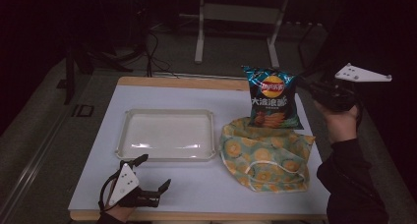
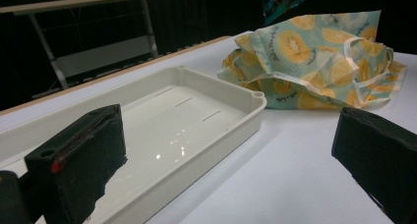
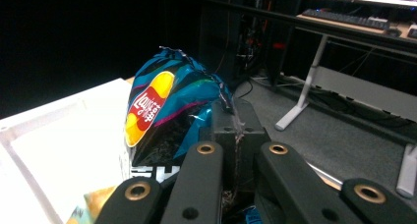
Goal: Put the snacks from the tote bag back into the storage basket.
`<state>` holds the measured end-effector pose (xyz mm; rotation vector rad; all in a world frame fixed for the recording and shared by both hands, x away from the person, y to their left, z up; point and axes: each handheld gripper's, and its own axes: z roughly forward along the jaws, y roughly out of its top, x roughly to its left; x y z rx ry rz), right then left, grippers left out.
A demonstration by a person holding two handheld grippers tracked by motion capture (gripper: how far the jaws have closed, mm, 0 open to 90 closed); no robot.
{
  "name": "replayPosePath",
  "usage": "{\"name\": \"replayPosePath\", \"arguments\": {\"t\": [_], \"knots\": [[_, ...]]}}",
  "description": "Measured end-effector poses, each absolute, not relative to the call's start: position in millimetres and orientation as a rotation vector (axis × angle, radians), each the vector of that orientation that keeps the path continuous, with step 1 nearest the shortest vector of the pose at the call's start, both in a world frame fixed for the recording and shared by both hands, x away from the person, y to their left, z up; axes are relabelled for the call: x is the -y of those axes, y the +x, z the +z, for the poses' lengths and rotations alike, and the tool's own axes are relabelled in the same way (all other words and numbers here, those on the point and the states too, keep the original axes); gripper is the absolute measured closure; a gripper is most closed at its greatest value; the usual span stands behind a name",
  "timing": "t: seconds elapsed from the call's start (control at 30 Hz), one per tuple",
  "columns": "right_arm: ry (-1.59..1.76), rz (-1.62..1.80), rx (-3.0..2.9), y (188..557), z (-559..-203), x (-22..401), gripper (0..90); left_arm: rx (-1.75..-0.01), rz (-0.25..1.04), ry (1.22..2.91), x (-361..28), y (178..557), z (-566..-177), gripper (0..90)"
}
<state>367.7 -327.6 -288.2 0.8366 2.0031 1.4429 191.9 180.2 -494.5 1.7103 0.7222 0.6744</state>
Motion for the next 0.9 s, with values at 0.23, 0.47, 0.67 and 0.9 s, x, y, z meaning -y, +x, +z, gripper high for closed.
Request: {"name": "replayPosePath", "arguments": {"t": [0.23, 0.47, 0.67, 0.9], "knots": [[0.820, 1.450, -1.994, 370.6, -278.2, 312.0, 90.0, -0.724, 0.675, 1.721, -181.1, 188.9, -494.8, 0.2], [0.797, 1.457, -1.998, 374.0, -277.4, 291.4, 90.0, -0.729, 0.666, 1.719, -183.0, 182.4, -493.7, 0.2], [0.782, 1.466, -2.020, 378.3, -279.6, 274.8, 90.0, -0.731, 0.674, 1.720, -185.6, 176.3, -492.9, 0.2], [0.762, 1.485, -2.049, 383.9, -283.4, 248.8, 90.0, -0.734, 0.678, 1.730, -188.6, 173.4, -494.1, 0.2]]}}
